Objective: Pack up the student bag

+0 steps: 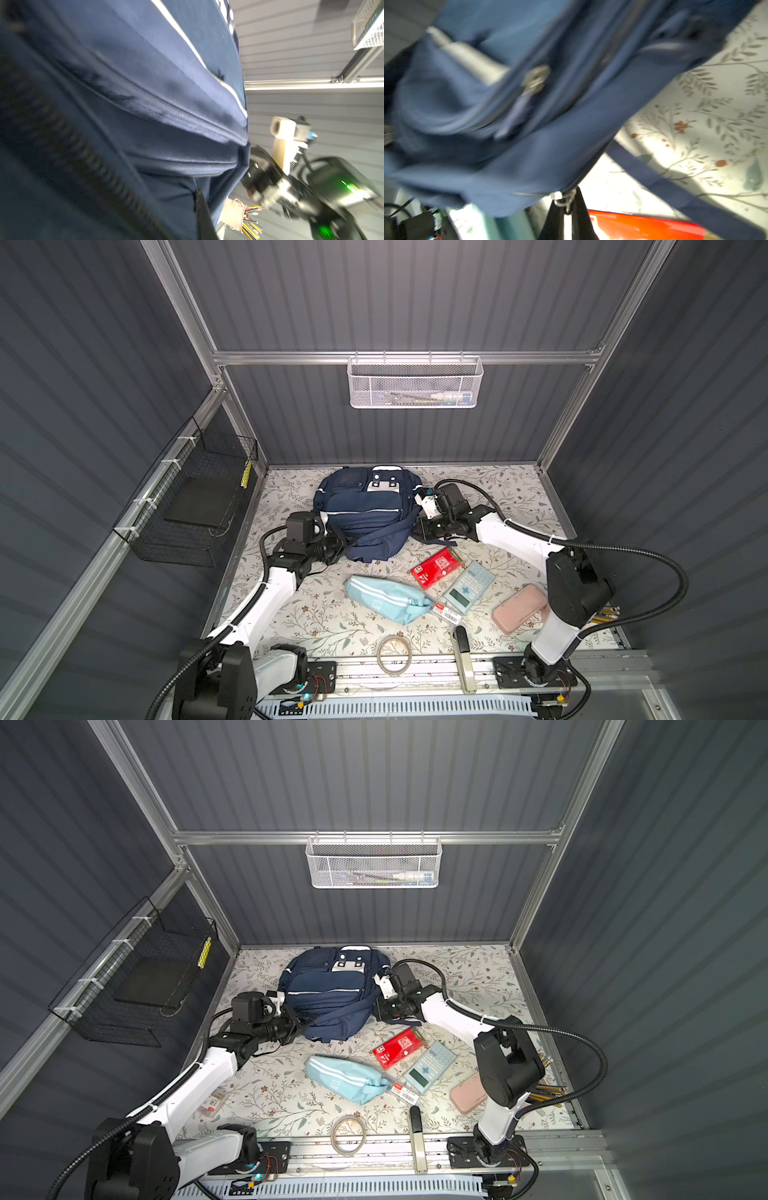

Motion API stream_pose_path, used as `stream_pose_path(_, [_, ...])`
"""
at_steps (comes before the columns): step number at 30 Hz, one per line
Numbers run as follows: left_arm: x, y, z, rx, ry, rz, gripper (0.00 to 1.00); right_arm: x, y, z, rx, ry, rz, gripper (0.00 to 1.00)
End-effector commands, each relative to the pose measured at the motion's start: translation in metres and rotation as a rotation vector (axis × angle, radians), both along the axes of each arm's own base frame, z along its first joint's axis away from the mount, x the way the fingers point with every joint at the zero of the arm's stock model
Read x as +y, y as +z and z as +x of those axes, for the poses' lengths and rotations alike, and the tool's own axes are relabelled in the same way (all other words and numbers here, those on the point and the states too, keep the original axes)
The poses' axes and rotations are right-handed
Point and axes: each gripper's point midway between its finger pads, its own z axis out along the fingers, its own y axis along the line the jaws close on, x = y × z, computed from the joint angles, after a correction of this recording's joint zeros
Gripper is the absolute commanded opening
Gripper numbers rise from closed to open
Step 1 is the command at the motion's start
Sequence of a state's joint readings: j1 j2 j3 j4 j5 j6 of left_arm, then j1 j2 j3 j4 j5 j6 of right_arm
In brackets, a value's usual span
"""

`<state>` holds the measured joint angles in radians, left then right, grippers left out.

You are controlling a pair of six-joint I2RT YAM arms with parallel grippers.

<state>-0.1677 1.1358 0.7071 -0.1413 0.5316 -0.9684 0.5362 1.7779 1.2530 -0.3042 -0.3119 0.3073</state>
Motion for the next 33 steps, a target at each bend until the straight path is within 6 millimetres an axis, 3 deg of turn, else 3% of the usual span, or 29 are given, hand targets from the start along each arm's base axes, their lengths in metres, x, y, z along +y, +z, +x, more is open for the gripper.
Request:
stream_pose_path(1, [0.012,0.023,-0.004,-0.066,-0.004,0.03,0.0,-0.055,-0.027,0.039,0.027,-0.172,-0.109,0.0])
stream_pose_path(5, [0.022,0.027,-0.012,-0.061,0.003,0.054,0.0,-0.088,-0.043,0.071,0.075,-0.321,-0.115,0.0])
stream_pose_path(10, [0.031,0.031,-0.013,-0.064,0.011,0.073,0.0,-0.096,-0.048,0.083,0.076,-0.36,-0.107,0.0])
stream_pose_path(14, [0.055,0.034,0.002,-0.091,0.058,0.164,0.0,-0.097,-0.045,0.059,0.066,-0.36,-0.085,0.0])
stream_pose_path(18, [0.056,0.029,0.013,-0.082,0.047,0.135,0.0,-0.115,-0.051,0.035,0.071,-0.371,-0.142,0.0])
stream_pose_path(21, [0.055,0.025,0.016,-0.084,0.05,0.12,0.0,-0.114,-0.053,0.019,0.094,-0.361,-0.137,0.0])
stream_pose_path(24, [0.064,0.006,0.027,-0.072,0.078,0.18,0.0,-0.097,-0.049,-0.004,0.089,-0.345,-0.13,0.0])
stream_pose_path(28, [0.056,-0.008,0.057,-0.08,0.081,0.094,0.0,-0.041,-0.035,-0.024,0.07,-0.235,-0.089,0.0])
stream_pose_path(31, [0.064,-0.009,0.081,-0.092,0.105,0.132,0.0,-0.004,-0.026,-0.037,0.045,-0.172,-0.109,0.0])
stream_pose_path(32, [0.072,-0.011,0.087,-0.088,0.121,0.182,0.1,0.003,-0.026,-0.04,0.04,-0.176,-0.115,0.0])
stream_pose_path(33, [0.077,-0.013,0.094,-0.088,0.137,0.21,0.31,0.009,-0.027,-0.044,0.045,-0.183,-0.106,0.0])
